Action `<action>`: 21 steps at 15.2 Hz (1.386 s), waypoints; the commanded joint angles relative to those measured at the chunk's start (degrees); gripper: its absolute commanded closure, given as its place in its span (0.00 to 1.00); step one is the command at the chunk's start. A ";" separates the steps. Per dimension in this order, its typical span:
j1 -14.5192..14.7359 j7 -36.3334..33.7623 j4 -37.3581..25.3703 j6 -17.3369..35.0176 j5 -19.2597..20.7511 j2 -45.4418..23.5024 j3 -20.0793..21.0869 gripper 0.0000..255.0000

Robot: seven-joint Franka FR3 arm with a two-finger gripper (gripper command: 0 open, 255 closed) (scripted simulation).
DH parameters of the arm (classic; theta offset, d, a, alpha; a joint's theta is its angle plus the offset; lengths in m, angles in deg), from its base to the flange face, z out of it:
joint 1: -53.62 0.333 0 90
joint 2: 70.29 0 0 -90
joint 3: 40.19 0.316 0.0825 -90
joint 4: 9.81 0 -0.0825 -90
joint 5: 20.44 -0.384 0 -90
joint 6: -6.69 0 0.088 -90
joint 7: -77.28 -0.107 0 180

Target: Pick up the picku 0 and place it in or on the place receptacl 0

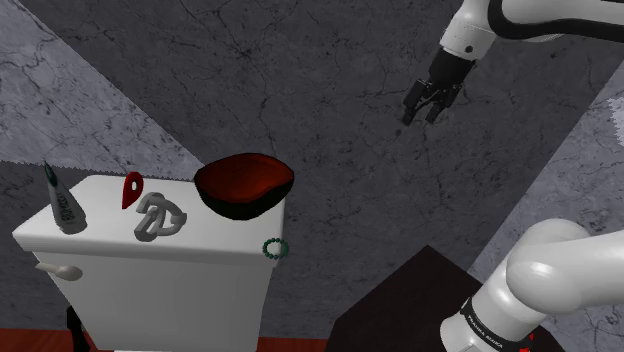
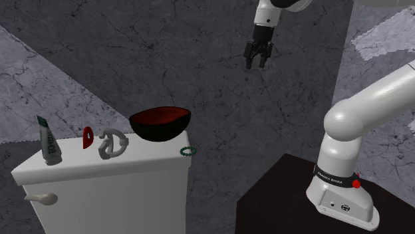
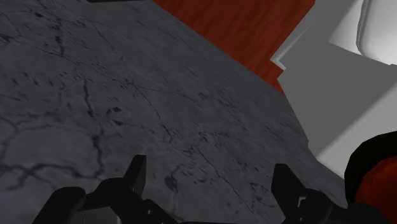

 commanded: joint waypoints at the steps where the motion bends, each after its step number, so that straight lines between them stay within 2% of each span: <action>1: 0.00 0.00 0.00 0.00 0.00 0.00 0.00 0.00; 11: 4.42 -10.83 11.33 11.86 -6.97 1.65 10.64 0.00; 21: 8.15 -22.34 15.70 26.00 -12.82 -5.05 23.51 0.00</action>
